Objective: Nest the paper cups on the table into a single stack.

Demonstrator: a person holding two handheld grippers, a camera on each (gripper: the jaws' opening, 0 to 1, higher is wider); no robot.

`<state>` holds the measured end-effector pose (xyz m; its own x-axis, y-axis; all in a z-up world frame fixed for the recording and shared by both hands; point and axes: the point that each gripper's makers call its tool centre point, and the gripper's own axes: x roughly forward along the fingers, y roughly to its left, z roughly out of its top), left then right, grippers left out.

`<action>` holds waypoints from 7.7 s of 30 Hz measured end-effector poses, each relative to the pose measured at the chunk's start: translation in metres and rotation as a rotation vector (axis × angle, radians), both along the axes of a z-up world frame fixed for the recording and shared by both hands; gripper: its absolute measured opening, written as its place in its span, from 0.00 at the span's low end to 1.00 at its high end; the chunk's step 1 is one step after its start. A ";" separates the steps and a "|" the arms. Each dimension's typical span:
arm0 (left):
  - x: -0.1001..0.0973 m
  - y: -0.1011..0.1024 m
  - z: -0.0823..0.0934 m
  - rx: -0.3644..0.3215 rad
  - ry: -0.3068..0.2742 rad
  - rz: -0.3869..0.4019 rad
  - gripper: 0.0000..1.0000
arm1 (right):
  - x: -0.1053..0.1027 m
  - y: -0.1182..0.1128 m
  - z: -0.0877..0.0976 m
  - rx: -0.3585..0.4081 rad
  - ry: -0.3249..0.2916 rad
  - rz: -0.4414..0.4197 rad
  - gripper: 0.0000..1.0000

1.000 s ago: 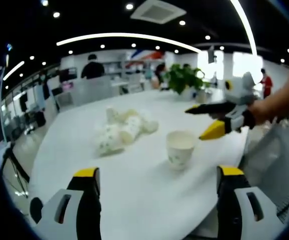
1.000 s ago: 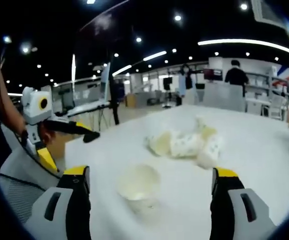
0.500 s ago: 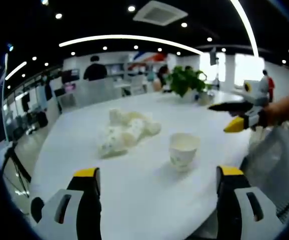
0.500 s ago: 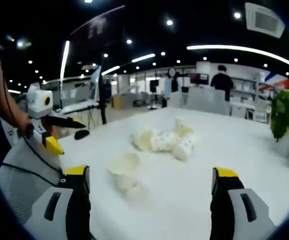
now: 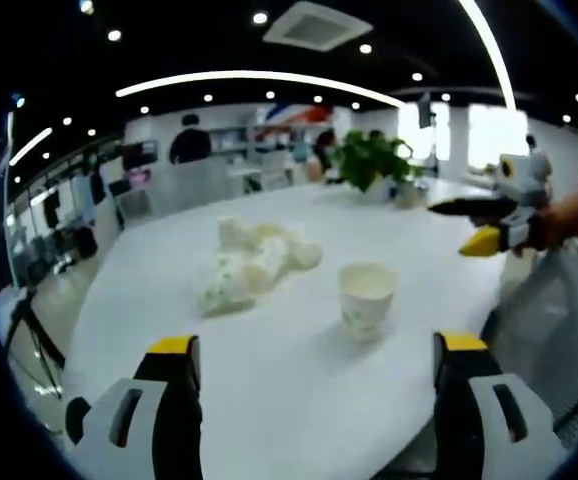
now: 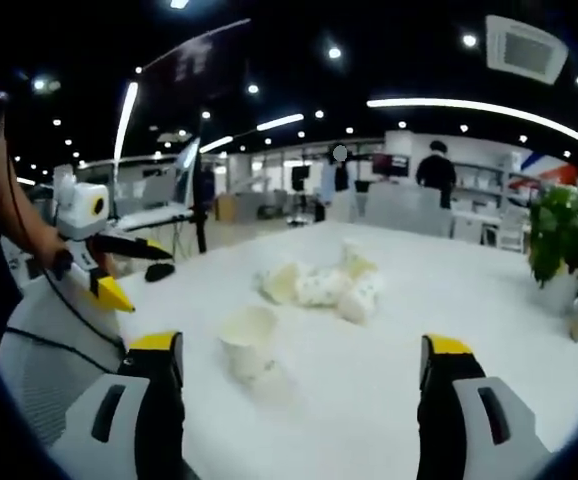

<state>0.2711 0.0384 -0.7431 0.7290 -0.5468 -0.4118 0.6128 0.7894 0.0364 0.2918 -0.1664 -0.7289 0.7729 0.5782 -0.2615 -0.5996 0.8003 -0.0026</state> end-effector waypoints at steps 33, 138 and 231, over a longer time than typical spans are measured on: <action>-0.008 0.002 -0.004 0.045 -0.004 -0.022 0.96 | -0.011 -0.004 -0.002 -0.044 0.005 -0.011 0.99; 0.221 -0.016 -0.078 0.642 0.044 -0.626 0.46 | -0.001 -0.014 -0.025 -0.126 0.069 -0.038 0.94; 0.252 -0.041 0.117 -0.405 -0.095 -0.100 0.35 | -0.001 -0.010 -0.022 -0.164 0.036 -0.008 0.92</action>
<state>0.5235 -0.0029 -0.6260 0.6884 -0.7206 -0.0832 0.6960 0.6884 -0.2041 0.2907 -0.1761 -0.7509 0.7655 0.5193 -0.3799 -0.5954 0.7955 -0.1124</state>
